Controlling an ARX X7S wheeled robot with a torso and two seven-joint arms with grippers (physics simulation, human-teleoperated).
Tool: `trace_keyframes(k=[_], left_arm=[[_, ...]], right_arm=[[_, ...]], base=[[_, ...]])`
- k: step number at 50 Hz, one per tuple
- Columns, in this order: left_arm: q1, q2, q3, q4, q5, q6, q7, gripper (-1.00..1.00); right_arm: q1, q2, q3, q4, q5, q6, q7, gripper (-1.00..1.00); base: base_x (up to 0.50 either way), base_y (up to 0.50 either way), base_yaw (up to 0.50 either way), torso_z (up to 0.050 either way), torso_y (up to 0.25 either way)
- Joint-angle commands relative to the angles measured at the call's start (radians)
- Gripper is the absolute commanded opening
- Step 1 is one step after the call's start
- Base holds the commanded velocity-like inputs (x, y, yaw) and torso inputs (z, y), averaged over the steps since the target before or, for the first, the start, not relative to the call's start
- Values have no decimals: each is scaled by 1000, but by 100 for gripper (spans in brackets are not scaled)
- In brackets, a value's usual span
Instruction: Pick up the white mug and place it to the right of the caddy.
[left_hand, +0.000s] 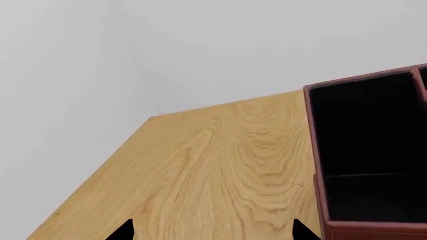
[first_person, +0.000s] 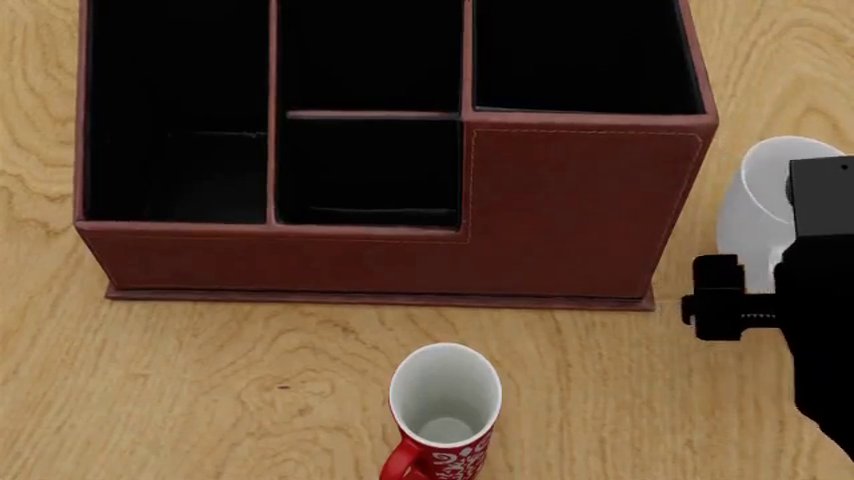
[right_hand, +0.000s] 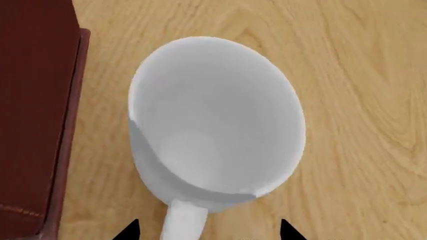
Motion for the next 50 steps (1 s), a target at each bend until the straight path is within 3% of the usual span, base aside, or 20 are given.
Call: trace_keyframes(k=[1, 17, 25, 40, 50], left_arm=[[-5, -7, 1, -1, -6, 8, 1, 100], [1, -12, -1, 4, -8, 20, -1, 100], [19, -6, 1, 8, 4, 29, 6, 100], [54, -11, -35, 25, -5, 54, 15, 100], [52, -7, -28, 28, -11, 64, 16, 100]], right_arm=[[-38, 94, 30, -206, 22, 64, 157, 100], [-64, 207, 120, -547, 165, 160, 331, 100], [-73, 289, 197, -821, 322, 232, 484, 100], [-40, 472, 356, -1139, 758, 272, 722, 100], [110, 575, 383, -1352, 1148, 225, 951, 100]], base=[[0, 0, 0, 0, 0], [0, 0, 0, 0, 0], [0, 0, 0, 0, 0], [0, 0, 0, 0, 0], [0, 0, 0, 0, 0]])
